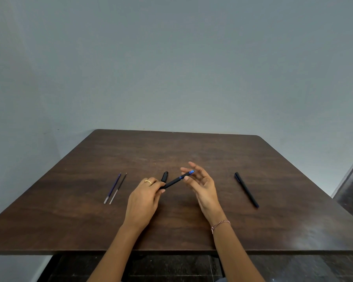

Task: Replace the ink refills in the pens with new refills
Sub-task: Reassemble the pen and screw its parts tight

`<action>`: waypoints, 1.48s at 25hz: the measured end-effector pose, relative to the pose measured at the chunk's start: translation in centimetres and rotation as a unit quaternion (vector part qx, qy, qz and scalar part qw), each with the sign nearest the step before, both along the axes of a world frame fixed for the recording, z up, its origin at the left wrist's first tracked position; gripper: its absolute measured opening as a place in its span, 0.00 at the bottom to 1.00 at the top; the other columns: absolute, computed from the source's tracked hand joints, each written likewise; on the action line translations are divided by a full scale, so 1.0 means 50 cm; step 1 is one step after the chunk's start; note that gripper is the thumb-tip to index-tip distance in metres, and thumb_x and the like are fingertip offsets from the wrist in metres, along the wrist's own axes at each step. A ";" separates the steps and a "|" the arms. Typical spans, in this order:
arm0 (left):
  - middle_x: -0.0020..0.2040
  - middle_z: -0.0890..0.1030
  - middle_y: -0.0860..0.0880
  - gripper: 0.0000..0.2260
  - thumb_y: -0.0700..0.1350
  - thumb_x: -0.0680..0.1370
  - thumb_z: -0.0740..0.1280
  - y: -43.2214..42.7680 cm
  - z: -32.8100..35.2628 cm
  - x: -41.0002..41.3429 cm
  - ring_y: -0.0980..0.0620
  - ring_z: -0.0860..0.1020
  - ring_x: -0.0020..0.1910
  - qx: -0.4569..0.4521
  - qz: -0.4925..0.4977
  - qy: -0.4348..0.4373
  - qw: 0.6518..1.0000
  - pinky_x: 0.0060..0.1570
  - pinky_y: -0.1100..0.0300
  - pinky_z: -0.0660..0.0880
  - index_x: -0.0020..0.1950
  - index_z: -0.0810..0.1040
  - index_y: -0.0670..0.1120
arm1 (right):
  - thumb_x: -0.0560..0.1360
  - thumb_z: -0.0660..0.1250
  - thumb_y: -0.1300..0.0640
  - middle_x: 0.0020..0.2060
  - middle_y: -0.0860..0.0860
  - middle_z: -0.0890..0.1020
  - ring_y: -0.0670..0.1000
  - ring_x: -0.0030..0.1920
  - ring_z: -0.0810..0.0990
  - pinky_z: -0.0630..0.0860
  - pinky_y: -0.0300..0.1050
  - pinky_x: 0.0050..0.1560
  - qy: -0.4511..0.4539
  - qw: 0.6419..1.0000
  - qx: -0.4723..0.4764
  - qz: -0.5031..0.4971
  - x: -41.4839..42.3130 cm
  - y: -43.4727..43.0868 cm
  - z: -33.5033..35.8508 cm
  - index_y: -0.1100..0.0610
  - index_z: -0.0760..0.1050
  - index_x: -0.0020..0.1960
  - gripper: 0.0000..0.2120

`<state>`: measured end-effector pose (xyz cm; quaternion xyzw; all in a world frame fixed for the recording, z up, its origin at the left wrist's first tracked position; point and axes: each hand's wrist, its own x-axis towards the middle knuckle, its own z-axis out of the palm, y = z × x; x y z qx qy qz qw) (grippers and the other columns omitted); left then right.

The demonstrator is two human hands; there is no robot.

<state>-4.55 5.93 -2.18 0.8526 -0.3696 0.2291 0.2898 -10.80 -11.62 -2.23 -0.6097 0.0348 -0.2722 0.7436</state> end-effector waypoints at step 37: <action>0.42 0.85 0.48 0.07 0.41 0.71 0.73 -0.020 0.005 -0.010 0.51 0.83 0.42 -0.158 -0.152 0.461 0.860 0.37 0.64 0.78 0.47 0.82 0.51 | 0.72 0.68 0.65 0.45 0.55 0.85 0.52 0.47 0.85 0.82 0.43 0.46 0.007 0.974 0.223 0.043 0.000 -0.015 0.014 0.56 0.77 0.61 0.17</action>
